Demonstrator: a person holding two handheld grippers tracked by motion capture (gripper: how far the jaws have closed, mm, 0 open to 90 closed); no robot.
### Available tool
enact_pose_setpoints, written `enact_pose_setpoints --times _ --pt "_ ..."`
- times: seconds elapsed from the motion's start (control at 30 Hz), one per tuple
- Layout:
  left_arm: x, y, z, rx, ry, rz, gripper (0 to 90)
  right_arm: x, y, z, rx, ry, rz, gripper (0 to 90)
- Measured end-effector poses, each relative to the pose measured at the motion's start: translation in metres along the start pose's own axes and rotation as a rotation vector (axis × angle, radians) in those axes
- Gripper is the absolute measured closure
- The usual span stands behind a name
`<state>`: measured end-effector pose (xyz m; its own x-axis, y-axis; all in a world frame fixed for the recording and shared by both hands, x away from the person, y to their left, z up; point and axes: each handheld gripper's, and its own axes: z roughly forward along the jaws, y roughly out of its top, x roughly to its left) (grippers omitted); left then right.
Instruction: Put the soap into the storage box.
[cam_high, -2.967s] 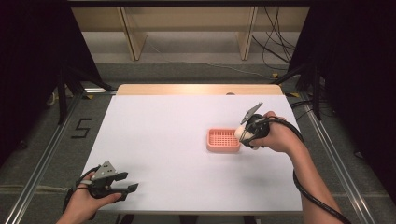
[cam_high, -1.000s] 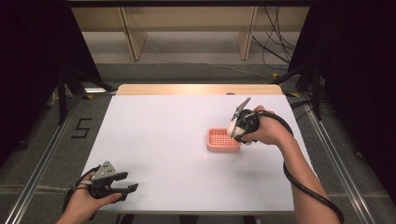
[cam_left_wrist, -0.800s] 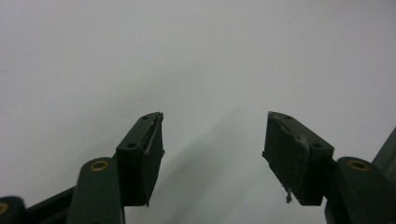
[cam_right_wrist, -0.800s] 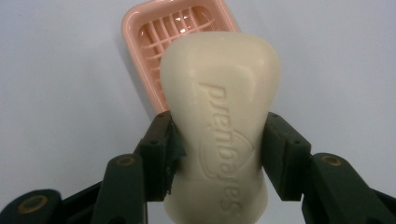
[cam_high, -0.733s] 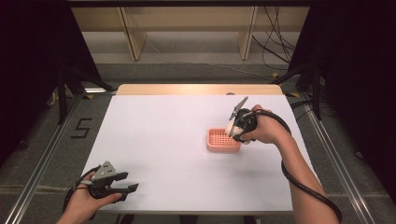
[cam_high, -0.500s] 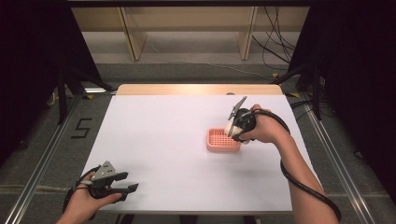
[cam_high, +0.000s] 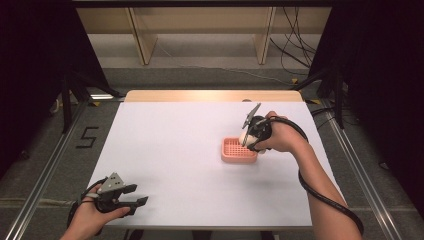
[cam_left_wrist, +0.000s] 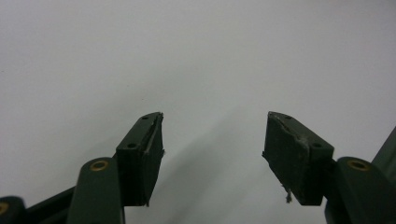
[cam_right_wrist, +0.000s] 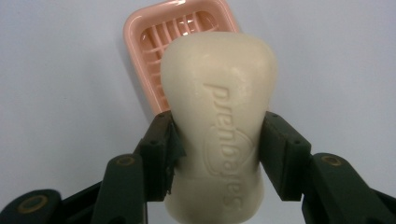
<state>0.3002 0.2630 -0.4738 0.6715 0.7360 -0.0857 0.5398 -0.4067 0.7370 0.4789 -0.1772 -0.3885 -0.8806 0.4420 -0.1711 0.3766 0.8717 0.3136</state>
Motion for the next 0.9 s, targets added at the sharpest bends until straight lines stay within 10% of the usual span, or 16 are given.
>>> enact_pose_setpoints --times 0.9 --pt "-0.001 0.000 0.001 -0.002 -0.004 -0.020 36.9 0.001 0.011 0.007 0.003 0.013 -0.035 50.7"
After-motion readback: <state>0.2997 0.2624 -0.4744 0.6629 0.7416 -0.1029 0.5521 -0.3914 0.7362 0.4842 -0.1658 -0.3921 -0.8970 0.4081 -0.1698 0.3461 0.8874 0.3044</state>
